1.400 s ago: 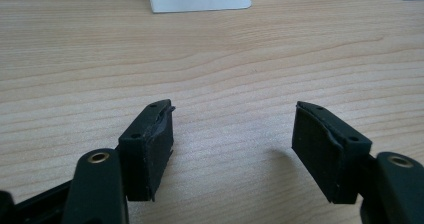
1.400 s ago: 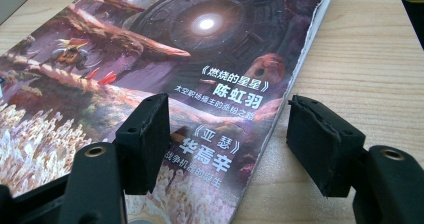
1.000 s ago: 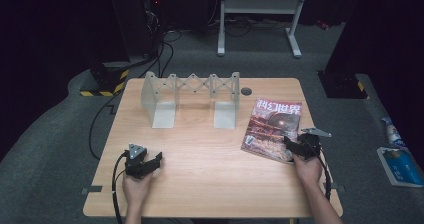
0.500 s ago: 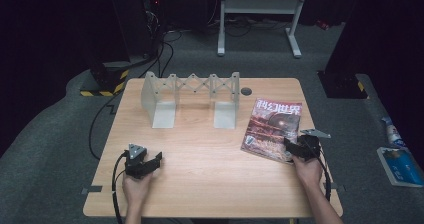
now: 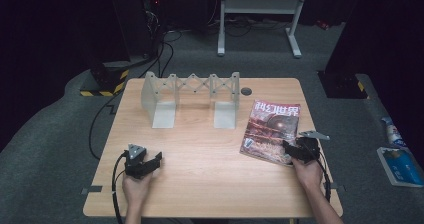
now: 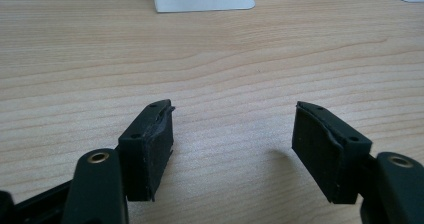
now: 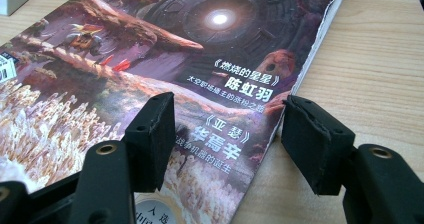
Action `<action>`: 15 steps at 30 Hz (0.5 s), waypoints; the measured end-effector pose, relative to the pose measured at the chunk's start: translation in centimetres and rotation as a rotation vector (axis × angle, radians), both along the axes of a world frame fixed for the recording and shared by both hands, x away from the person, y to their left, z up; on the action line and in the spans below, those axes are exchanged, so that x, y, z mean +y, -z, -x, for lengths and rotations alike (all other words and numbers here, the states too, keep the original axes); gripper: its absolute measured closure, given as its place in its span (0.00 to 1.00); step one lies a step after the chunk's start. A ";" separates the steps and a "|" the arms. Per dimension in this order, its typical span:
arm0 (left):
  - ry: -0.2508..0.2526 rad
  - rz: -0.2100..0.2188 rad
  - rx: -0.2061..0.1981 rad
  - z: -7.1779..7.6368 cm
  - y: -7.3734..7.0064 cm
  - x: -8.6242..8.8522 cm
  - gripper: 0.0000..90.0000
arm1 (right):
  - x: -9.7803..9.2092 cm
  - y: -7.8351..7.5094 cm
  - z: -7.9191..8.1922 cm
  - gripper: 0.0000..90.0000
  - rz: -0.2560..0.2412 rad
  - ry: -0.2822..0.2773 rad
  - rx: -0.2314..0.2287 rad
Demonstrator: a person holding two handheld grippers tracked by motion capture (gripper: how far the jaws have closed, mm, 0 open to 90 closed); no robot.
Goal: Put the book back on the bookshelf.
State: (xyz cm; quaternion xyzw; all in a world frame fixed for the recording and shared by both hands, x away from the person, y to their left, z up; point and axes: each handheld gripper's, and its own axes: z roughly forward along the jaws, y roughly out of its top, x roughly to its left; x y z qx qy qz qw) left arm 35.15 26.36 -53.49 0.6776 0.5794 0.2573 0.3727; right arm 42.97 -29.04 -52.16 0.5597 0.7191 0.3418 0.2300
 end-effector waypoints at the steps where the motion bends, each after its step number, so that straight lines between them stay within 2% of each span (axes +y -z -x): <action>1: 0.000 0.000 0.000 0.0 0.0 0.0 0.36 | 0.1 0.0 0.1 0.43 -0.001 0.000 0.001; 15: -0.001 -0.001 0.000 0.0 0.0 0.0 0.37 | 0.4 0.0 1.6 0.43 0.004 -0.039 -0.004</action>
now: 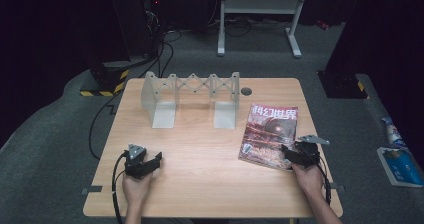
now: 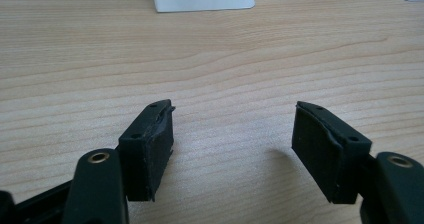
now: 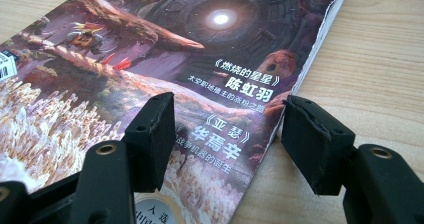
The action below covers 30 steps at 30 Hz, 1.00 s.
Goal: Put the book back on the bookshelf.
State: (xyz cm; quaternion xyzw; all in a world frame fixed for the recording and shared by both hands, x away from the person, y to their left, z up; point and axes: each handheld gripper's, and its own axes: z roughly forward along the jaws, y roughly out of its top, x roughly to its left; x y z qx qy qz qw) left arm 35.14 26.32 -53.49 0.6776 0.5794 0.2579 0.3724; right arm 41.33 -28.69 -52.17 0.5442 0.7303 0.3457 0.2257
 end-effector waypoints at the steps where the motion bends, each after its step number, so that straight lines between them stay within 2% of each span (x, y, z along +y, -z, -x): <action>1: 0.000 0.000 0.000 0.0 0.0 0.0 0.37 | 0.0 0.0 0.2 0.43 0.000 -0.005 0.001; 16: 0.000 -0.002 0.000 0.0 0.0 0.0 0.37 | 0.4 -0.1 2.4 0.43 0.016 -0.055 -0.001; 30: 0.003 -0.005 0.001 0.0 0.0 0.0 0.37 | 0.6 0.0 5.6 0.43 0.013 -0.101 -0.010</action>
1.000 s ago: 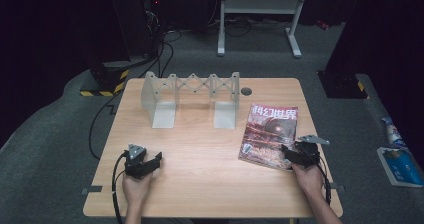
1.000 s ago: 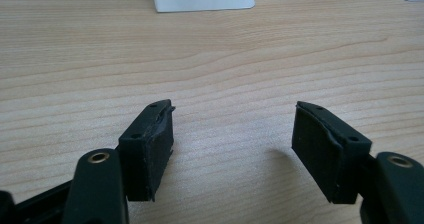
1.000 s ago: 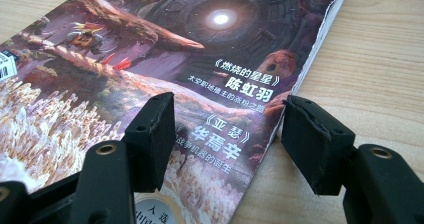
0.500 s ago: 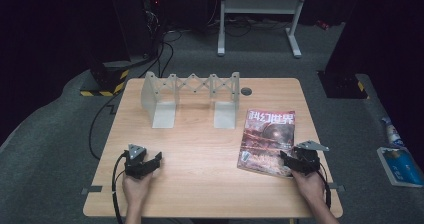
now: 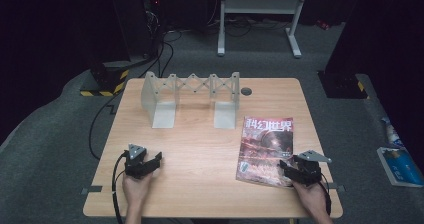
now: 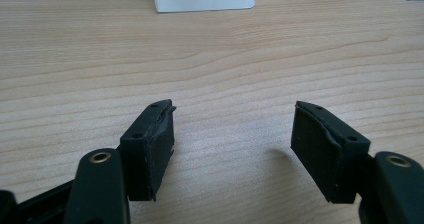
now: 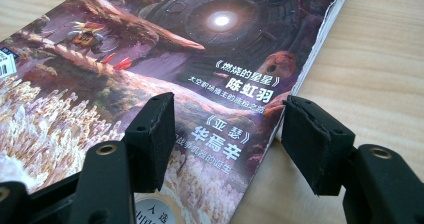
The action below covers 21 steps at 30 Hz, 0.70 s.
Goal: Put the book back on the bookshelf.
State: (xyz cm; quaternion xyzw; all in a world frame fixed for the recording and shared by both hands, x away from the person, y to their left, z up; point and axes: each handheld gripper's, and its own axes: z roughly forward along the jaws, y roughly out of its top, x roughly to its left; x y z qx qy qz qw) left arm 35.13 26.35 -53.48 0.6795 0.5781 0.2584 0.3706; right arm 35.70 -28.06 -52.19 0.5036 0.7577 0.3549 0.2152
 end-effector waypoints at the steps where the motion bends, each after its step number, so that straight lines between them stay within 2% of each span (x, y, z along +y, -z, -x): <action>1: 0.000 0.000 0.000 0.0 0.0 0.0 0.37 | 0.0 0.0 0.2 0.43 0.000 -0.006 0.002; 21: 0.000 0.002 0.000 0.0 0.0 0.0 0.37 | 1.2 -0.4 3.5 0.43 0.044 -0.070 0.013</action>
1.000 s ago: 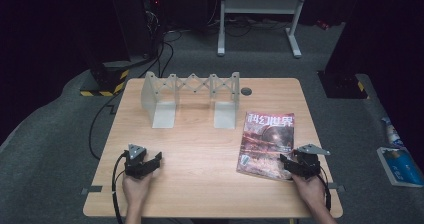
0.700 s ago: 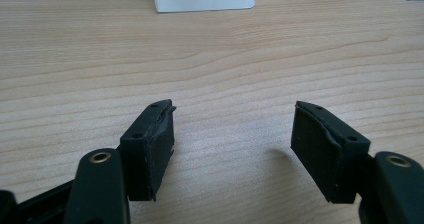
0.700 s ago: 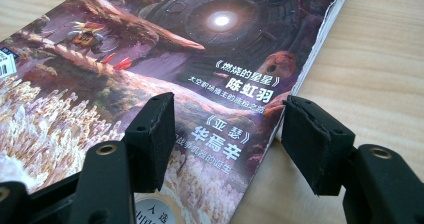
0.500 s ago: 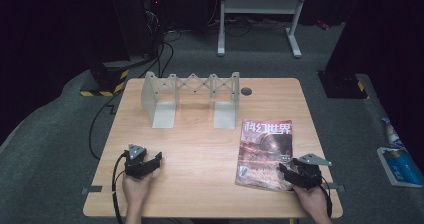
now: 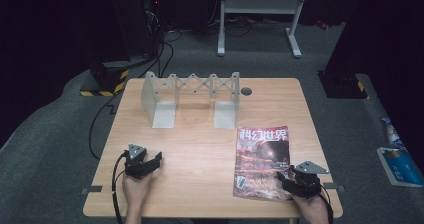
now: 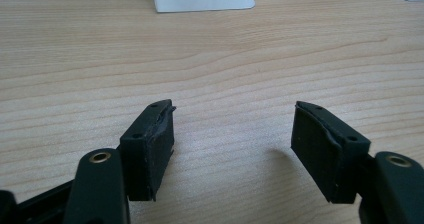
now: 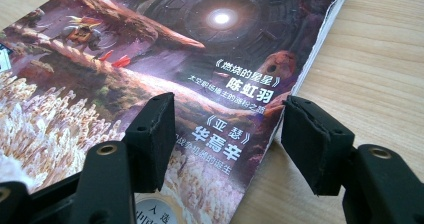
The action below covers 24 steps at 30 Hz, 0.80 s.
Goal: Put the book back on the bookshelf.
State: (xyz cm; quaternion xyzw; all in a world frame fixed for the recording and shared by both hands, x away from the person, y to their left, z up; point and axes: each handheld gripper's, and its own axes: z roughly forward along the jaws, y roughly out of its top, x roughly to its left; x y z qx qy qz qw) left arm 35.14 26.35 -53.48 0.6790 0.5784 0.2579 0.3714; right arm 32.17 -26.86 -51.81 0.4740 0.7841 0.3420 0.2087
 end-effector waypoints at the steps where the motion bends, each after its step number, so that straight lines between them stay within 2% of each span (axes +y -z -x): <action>1: 0.000 -0.001 0.000 0.0 0.0 0.0 0.37 | 0.1 0.0 0.1 0.43 0.001 -0.003 0.001; 12: 0.016 -0.011 0.001 0.0 0.0 -0.1 0.37 | 0.7 0.0 0.9 0.43 0.014 -0.038 -0.007; 24: 0.024 -0.015 0.000 0.0 0.0 -0.2 0.37 | 1.6 0.2 1.3 0.43 -0.019 -0.046 -0.002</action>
